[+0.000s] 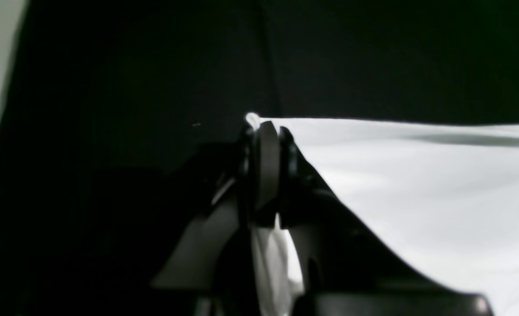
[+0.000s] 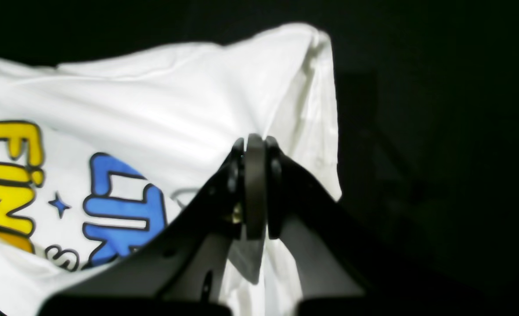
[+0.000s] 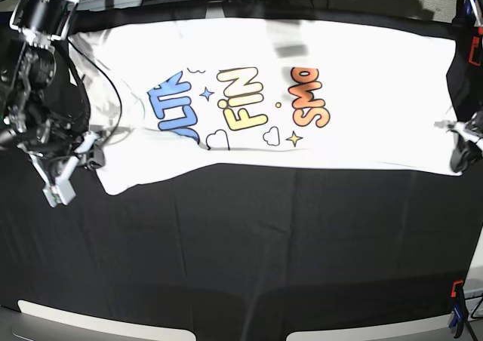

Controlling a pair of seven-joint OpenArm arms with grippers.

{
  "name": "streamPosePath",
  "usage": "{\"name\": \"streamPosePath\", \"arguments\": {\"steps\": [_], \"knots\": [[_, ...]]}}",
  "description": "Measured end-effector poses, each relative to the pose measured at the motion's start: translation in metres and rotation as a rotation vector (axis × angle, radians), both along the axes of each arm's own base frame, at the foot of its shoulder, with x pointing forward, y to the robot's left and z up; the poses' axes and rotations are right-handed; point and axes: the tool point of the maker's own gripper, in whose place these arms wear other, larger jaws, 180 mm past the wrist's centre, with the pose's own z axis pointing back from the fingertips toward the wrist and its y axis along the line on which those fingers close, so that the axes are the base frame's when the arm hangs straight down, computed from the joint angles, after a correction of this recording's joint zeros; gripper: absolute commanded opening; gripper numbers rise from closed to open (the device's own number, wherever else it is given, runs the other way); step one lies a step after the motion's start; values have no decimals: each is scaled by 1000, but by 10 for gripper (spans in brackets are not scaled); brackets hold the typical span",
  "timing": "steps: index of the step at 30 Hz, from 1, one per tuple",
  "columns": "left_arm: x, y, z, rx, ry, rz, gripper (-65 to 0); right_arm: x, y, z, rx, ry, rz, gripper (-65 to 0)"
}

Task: Layout the t-shirt on the table in an organized manner, then fold the t-shirt properly
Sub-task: 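Fold the printed half over with the right gripper, flipping the shirt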

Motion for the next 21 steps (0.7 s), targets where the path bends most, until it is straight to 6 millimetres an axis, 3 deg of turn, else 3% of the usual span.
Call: {"name": "streamPosePath", "arguments": {"steps": [7,21], "knots": [[-32,16,-9,-55,25,54,-650,-30,-12,0,-24,5,-32,-650],[-87,26,-42,-88,169,97,-650,-93,-13,-34,-51,149,-24,-650]]}}
